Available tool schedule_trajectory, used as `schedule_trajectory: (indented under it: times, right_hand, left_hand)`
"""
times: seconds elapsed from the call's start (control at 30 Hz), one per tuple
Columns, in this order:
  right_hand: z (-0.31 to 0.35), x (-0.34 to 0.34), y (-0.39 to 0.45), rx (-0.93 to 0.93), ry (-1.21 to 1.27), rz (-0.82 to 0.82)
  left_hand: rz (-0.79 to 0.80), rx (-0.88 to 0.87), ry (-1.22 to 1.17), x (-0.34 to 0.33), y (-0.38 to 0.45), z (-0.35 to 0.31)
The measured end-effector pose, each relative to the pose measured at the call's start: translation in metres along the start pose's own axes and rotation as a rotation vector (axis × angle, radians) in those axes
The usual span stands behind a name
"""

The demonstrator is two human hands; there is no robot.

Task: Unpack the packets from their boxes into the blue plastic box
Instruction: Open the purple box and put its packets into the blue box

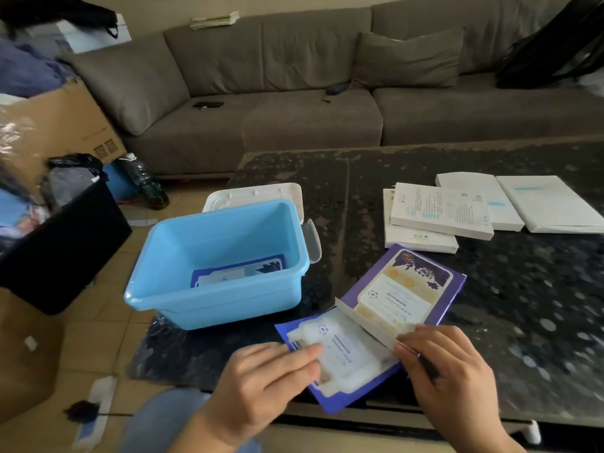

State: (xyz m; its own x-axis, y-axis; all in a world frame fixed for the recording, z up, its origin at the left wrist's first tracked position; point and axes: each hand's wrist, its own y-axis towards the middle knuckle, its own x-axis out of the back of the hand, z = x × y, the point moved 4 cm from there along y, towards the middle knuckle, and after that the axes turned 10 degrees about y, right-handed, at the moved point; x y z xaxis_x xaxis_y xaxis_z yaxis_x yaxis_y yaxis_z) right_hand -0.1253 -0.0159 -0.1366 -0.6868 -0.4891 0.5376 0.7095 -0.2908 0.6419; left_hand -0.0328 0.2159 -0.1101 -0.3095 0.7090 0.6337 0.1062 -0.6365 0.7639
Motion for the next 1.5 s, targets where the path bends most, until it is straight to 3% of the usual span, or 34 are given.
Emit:
schedule_trajectory:
  times: [0.17,0.27,0.33,0.4,0.53,0.6,0.67,0.8,0.93,1.07,1.23,1.5]
  right_hand:
    - [0.004,-0.012,-0.004,0.066,-0.112,0.063]
    - [0.025,-0.014,-0.001,0.118,-0.151,0.157]
    - [0.051,-0.016,-0.002,0.094,0.033,0.180]
    - [0.077,-0.022,-0.001,-0.172,0.333,0.215]
    - [0.107,-0.062,0.002,-0.980,1.070,0.351]
    - [0.117,-0.064,0.018,-1.145,1.315,0.364]
    - [0.125,-0.061,0.037,-1.091,1.415,0.398]
    - [0.129,-0.030,0.097,-0.756,1.033,0.278]
    - [0.148,-0.022,0.177,-0.535,0.749,0.317]
    - [0.158,-0.065,0.222,-0.445,0.498,0.416]
    - [0.155,-0.117,0.218,-0.433,0.379,0.691]
    - [0.128,-0.163,0.197,-0.732,0.356,0.900]
  left_hand:
    - [-0.117,0.124,-0.160,0.032,-0.017,0.029]
    - [-0.297,0.378,-0.306,0.044,-0.020,0.039]
    - [-0.440,0.532,-0.408,0.052,-0.015,0.038]
    - [-0.567,0.631,-0.452,0.061,-0.002,0.034]
    - [-0.790,0.837,-0.608,0.078,0.018,0.040]
    - [-0.731,0.758,-0.562,0.083,0.018,0.044]
    - [-0.628,0.725,-0.536,0.087,0.010,0.052]
    - [-0.400,0.655,-0.290,0.099,-0.005,0.068]
    - [-0.463,0.831,-0.145,0.100,-0.021,0.091]
    - [-0.449,0.844,0.013,0.104,-0.019,0.110]
    - [-0.403,0.815,0.047,0.102,-0.020,0.129]
    - [-0.444,0.887,-0.011,0.099,-0.031,0.144]
